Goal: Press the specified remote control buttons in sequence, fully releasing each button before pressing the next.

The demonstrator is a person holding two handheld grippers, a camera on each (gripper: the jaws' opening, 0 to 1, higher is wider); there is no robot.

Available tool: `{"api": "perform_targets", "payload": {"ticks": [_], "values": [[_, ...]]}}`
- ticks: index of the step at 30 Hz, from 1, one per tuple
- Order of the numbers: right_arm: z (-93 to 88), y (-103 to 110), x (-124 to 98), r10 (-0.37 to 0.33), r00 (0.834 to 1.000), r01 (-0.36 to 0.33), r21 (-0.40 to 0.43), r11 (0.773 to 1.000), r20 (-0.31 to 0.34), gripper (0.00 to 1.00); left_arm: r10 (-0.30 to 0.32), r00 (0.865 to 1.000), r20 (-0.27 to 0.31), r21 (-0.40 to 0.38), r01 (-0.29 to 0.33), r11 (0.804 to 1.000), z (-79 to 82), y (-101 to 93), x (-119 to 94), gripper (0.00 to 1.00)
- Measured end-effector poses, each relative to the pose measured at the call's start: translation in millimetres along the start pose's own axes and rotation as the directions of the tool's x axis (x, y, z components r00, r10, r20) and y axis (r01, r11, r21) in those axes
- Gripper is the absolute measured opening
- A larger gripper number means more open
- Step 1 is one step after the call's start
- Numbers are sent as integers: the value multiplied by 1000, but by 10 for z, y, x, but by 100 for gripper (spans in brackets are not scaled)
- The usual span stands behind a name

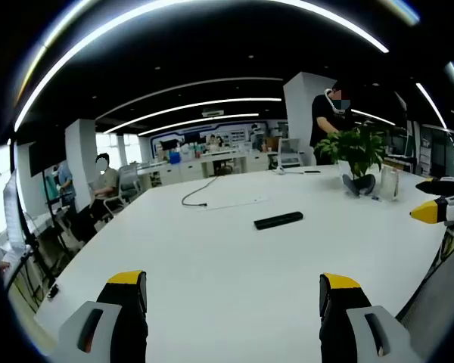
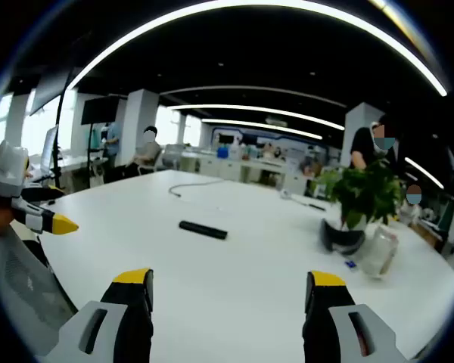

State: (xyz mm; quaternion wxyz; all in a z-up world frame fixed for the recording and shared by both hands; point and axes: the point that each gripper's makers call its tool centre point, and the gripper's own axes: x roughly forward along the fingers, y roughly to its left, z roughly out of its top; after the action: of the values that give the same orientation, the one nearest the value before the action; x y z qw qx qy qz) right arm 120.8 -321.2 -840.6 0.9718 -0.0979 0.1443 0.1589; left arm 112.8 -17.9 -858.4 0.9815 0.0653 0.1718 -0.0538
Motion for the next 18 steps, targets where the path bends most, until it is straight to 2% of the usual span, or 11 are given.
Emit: {"api": "perform_targets", "payload": {"ticks": [18], "values": [[18,-21,-12,-7,1000,7,18,1000,14,87,1,1000,1,0,-1,1000,-7,2,-2,98]]}}
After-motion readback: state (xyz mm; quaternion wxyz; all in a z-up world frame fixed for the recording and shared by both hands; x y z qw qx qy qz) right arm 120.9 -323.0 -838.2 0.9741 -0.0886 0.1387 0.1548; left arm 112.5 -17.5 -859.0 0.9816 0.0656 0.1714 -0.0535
